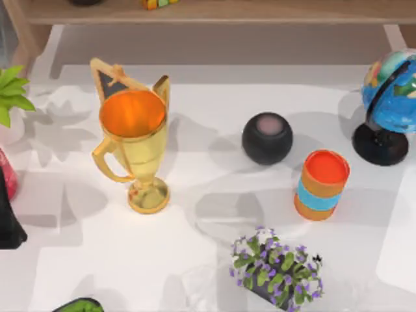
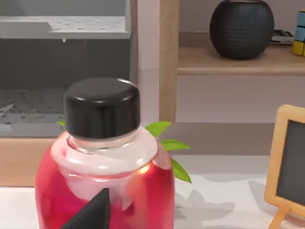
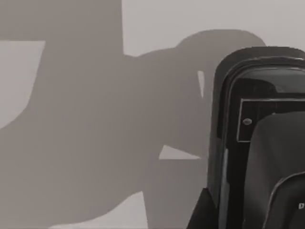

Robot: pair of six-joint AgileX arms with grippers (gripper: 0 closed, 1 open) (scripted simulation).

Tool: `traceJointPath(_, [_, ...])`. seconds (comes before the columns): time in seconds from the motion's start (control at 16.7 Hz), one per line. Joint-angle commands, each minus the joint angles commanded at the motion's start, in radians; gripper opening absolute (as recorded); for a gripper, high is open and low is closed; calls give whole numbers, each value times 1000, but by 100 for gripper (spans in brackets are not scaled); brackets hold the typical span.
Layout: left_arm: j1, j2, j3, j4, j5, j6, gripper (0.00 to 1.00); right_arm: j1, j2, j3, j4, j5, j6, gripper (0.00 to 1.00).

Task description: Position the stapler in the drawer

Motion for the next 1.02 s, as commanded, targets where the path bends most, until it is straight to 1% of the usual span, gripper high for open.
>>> traceJointPath(0.18, [0, 0, 0, 0, 0, 0, 100, 0, 0, 0, 0, 0, 0, 0])
traceJointPath(0.96, [0, 0, 0, 0, 0, 0, 100, 0, 0, 0, 0, 0, 0, 98])
traceJointPath(1.02, [0, 0, 0, 0, 0, 0, 100, 0, 0, 0, 0, 0, 0, 100])
